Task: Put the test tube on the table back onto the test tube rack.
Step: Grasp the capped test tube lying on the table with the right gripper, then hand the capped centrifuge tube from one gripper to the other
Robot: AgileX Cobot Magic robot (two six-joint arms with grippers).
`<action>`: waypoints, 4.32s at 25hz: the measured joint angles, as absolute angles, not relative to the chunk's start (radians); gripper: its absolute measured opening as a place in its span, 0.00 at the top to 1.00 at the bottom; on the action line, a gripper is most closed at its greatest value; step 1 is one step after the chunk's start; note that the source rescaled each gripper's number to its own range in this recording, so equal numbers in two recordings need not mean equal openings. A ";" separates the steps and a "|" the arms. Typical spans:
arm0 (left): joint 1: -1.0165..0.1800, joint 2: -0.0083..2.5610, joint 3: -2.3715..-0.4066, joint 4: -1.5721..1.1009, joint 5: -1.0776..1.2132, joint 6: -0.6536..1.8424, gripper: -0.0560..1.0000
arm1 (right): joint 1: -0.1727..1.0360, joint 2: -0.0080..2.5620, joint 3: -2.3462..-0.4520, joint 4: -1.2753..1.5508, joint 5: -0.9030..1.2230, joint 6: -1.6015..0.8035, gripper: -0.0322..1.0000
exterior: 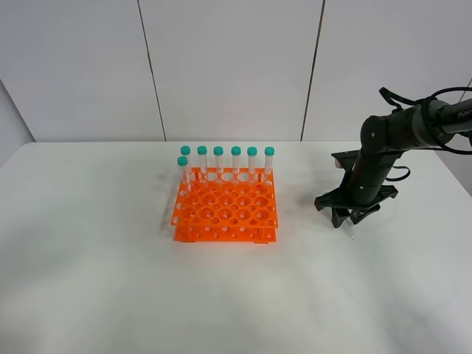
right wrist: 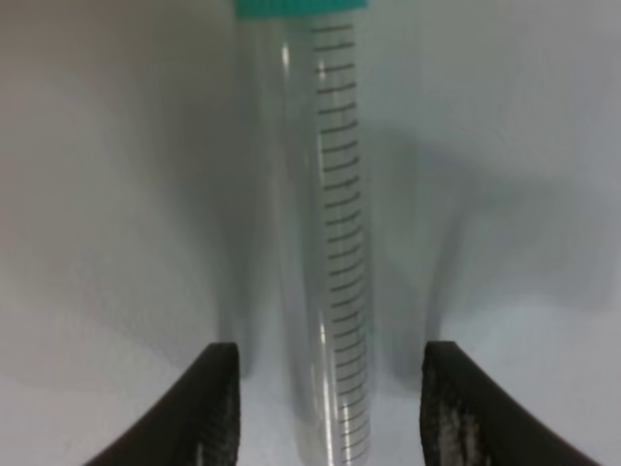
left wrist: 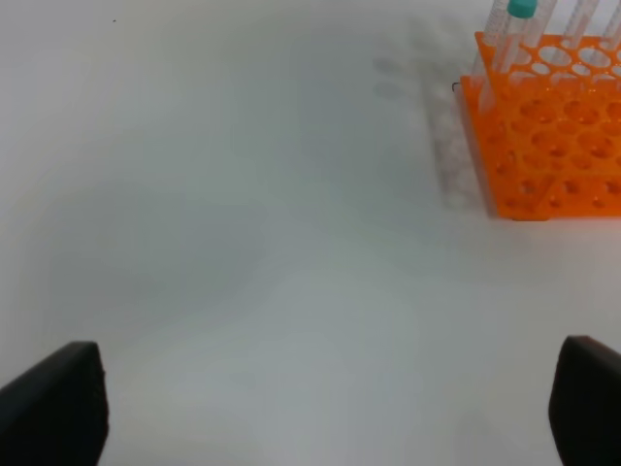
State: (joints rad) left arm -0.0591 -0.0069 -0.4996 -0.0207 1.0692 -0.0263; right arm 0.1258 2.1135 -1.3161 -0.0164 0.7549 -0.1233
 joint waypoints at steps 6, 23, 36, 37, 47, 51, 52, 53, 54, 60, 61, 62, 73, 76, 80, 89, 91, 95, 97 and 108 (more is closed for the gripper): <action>-0.059 -0.007 -0.500 -0.021 1.069 -0.026 0.00 | 0.126 2.114 -1.316 -0.016 0.745 -0.123 0.62; -0.059 -0.007 -0.500 -0.021 1.069 -0.026 0.00 | 0.126 2.128 -1.316 -0.019 0.758 -0.132 0.62; -0.059 -0.007 -0.500 -0.021 1.069 -0.026 0.00 | 0.126 2.137 -1.323 -0.028 0.767 -0.147 0.94; -0.059 -0.007 -0.500 -0.021 1.069 -0.026 0.00 | 0.126 2.137 -1.323 -0.028 0.767 -0.153 0.94; -0.059 -0.007 -0.500 -0.021 1.069 -0.026 0.00 | 0.126 2.019 -1.322 -0.022 0.738 -0.174 0.95; -0.059 -0.007 -0.500 -0.021 1.069 -0.026 0.00 | 0.126 1.838 -1.319 -0.007 0.730 -0.193 0.95; -0.059 -0.007 -0.500 -0.021 1.069 -0.026 0.00 | 0.126 1.796 -1.311 0.000 0.720 -0.205 0.95; -0.059 -0.007 -0.500 -0.021 1.069 -0.026 0.00 | 0.126 1.748 -1.303 0.015 0.714 -0.222 0.95; -0.059 -0.007 -0.500 -0.021 1.069 -0.026 0.00 | 0.126 1.700 -1.289 0.029 0.707 -0.240 0.95; -0.059 -0.007 -0.500 -0.021 1.069 -0.026 0.00 | 0.126 1.456 -1.149 0.148 0.679 -0.406 0.95; -0.059 -0.007 -0.500 -0.021 1.069 -0.026 0.00 | 0.126 1.419 -1.117 0.180 0.674 -0.447 0.95; -0.059 -0.007 -0.500 -0.021 1.069 -0.026 0.00 | 0.126 1.384 -1.078 0.215 0.673 -0.487 0.95; -0.059 -0.007 -0.500 -0.021 1.069 -0.026 0.00 | 0.138 1.239 -0.758 0.679 0.581 -1.027 0.95; -0.059 -0.007 -0.500 -0.021 1.068 -0.026 0.00 | 0.190 1.240 -0.755 0.763 0.571 -1.092 0.95; -0.059 -0.007 -0.500 -0.021 1.055 -0.026 0.00 | 0.251 1.284 -0.755 0.785 0.566 -1.077 0.95; -0.059 -0.007 -0.500 -0.021 1.053 -0.026 0.00 | 0.262 1.372 -0.752 0.791 0.574 -1.064 0.95; -0.059 -0.007 -0.500 -0.021 1.053 -0.026 0.00 | 0.262 1.372 -0.752 0.793 0.589 -1.064 0.95; -0.059 -0.007 -0.501 -0.021 1.046 -0.026 0.00 | 0.262 1.372 -0.752 0.793 0.601 -1.065 0.95; -0.059 0.026 -0.531 -0.022 1.021 -0.026 0.00 | 0.262 1.372 -0.752 0.793 0.601 -1.065 0.95; -0.059 0.568 -0.803 -0.140 0.871 -0.007 0.00 | 0.262 1.373 -0.777 0.794 0.612 -1.065 0.95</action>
State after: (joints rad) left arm -0.0591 0.5678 -0.8028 -0.1400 0.8709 -0.0071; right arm 0.2624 1.3729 -0.7771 0.7936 0.6124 -1.0648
